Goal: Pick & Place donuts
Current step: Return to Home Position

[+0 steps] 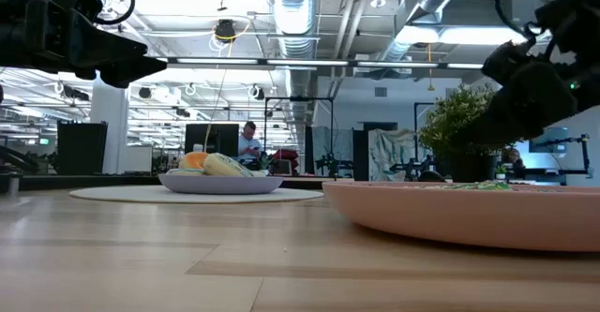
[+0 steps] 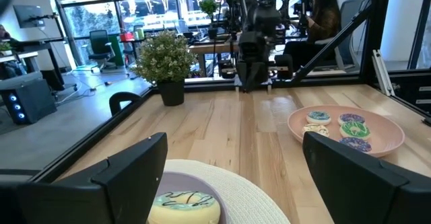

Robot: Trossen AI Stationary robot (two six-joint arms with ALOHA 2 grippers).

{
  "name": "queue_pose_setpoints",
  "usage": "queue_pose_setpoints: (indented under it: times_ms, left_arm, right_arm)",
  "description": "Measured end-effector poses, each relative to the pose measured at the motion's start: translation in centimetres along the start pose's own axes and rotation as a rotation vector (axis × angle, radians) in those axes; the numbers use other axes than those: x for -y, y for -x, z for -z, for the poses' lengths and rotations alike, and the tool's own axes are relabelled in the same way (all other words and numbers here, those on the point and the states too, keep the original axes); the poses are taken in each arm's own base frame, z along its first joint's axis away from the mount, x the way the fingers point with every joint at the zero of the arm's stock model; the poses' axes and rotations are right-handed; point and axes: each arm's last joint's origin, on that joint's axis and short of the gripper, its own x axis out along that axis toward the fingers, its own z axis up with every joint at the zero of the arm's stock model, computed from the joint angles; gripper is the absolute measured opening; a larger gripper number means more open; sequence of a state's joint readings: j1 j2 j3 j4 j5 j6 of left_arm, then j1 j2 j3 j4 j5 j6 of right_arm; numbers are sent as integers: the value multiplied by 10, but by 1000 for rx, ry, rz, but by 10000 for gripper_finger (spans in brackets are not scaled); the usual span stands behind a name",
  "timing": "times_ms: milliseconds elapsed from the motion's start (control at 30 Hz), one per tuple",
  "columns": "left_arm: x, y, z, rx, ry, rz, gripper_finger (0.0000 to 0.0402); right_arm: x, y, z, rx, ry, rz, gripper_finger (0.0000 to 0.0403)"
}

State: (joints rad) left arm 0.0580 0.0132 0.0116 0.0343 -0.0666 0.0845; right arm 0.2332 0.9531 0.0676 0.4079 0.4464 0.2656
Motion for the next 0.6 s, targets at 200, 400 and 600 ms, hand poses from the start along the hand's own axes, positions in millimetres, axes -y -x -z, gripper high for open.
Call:
queue_pose_setpoints:
  times_ms: [200, 400, 600]
  left_arm:
    - [0, 0, 0, -1, -1, 0, 341]
    - [0, 0, 0, 0, -5, 0, 341]
    - [0, 0, 0, 0, -2, 0, 341]
  right_arm:
    - [14, 5, 2, 66, -21, -41, 2]
    - [20, 14, -8, 147, -23, -74, 1]
    - [25, 28, -9, 172, -67, -93, 1]
